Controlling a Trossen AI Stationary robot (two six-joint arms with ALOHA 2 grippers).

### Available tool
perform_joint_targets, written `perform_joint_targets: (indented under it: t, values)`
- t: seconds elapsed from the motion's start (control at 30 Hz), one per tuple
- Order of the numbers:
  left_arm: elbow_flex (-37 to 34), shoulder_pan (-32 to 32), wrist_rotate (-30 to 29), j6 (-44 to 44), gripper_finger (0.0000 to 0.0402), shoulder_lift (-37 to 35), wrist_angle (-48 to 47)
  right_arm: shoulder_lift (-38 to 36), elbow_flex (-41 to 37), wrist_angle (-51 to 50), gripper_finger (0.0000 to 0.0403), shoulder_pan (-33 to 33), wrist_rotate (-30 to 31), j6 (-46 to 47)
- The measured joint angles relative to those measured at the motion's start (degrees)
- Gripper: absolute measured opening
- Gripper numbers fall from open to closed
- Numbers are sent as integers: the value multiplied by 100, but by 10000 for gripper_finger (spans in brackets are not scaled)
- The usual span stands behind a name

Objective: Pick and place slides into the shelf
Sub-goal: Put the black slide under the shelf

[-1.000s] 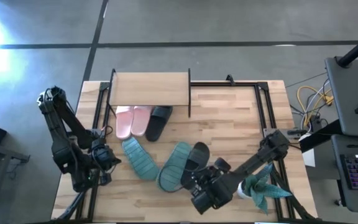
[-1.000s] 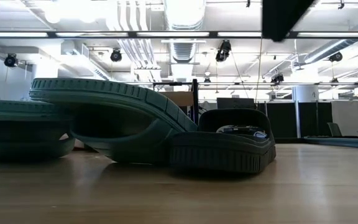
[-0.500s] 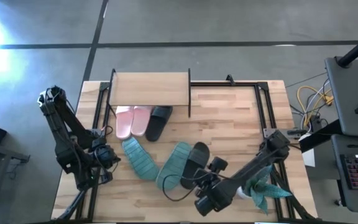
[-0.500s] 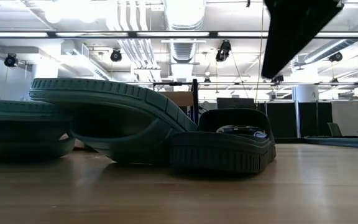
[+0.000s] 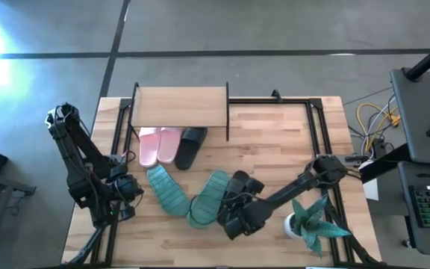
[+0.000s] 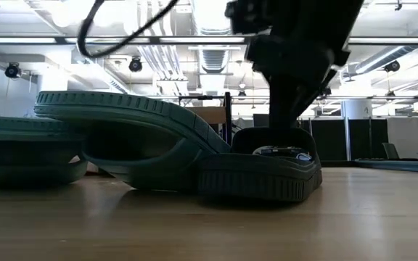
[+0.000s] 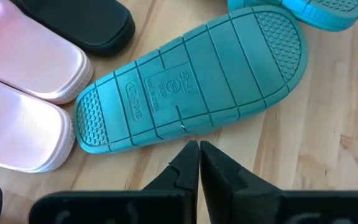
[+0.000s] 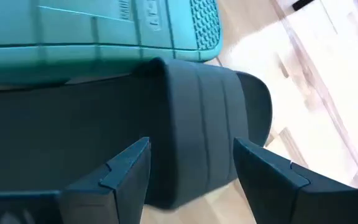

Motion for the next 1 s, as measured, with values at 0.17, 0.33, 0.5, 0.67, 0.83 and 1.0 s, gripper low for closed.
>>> perform_joint_targets:
  t: [0.17,0.33,0.5,0.67,0.83,1.0]
  values:
    - [-13,0,93,1,0,-37,-5,0,-170,7,204,-189,11,-24]
    - [-13,2,146,0,0,-41,-4,0,-258,26,142,-308,7,-174]
    - [-13,2,167,0,0,-41,-3,-4,-280,21,54,-411,10,-241]
    - [-22,2,170,2,0,-41,-7,-7,-148,-41,14,-441,-128,-306]
    - [-37,2,168,2,0,-41,-20,-138,200,-76,11,-384,-315,-484]
    - [-71,2,166,4,0,-41,-35,-275,892,-756,10,-267,-273,-560]
